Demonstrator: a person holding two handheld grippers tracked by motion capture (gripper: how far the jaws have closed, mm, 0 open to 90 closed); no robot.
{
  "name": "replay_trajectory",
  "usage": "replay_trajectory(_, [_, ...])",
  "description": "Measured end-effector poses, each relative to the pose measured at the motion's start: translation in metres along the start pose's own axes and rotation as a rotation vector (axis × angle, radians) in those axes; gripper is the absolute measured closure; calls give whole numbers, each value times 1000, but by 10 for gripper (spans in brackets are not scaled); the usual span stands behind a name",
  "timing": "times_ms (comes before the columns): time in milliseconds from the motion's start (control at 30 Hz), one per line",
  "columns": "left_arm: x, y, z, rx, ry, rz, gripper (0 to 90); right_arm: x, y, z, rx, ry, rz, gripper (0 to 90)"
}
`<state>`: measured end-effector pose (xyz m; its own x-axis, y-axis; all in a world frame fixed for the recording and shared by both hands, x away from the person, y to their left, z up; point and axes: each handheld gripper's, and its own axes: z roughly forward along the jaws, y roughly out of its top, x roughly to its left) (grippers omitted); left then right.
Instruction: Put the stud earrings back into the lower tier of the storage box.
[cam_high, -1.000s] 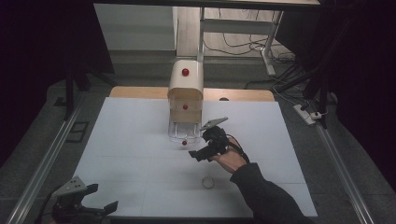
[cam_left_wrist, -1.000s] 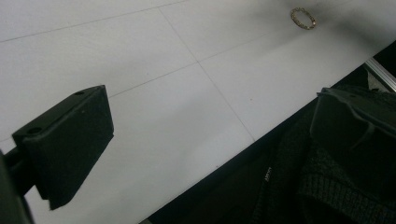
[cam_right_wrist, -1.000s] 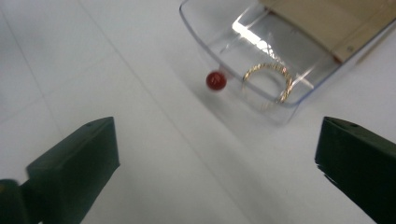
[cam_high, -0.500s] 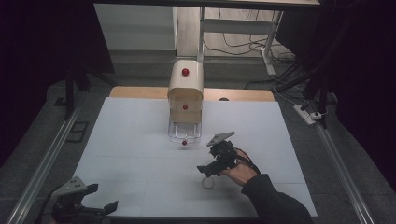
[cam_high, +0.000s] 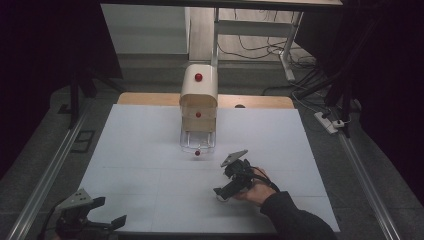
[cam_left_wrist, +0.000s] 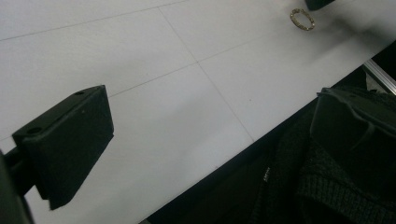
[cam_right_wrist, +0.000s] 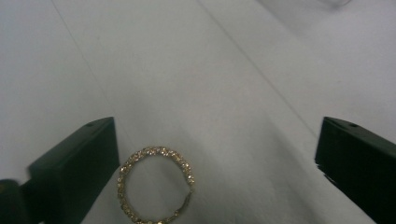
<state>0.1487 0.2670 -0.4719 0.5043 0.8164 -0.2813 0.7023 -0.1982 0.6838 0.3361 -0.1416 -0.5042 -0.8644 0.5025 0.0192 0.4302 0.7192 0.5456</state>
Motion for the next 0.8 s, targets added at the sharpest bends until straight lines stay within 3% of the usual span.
replay_trajectory(233, [0,0,0,1,-1,0,0,3,-6,11,60,-6,-65,232])
replay_trajectory(333, [0,0,0,1,-1,-2,0,4,-6,7,57,8,-123,436])
replay_trajectory(367, [0,0,0,2,-1,-2,0,6,-5,6,57,35,-168,579])
replay_trajectory(433, [0,0,0,2,-1,-3,0,11,-5,5,66,50,-195,699])
replay_trajectory(467, [0,0,0,2,-1,-2,0,11,-5,5,66,50,-195,699])
replay_trajectory(567, [0,0,1,3,-1,-3,0,13,-4,5,77,64,-211,843])
replay_trajectory(800, [0,0,0,3,0,-3,0,15,1,6,109,52,-139,868])
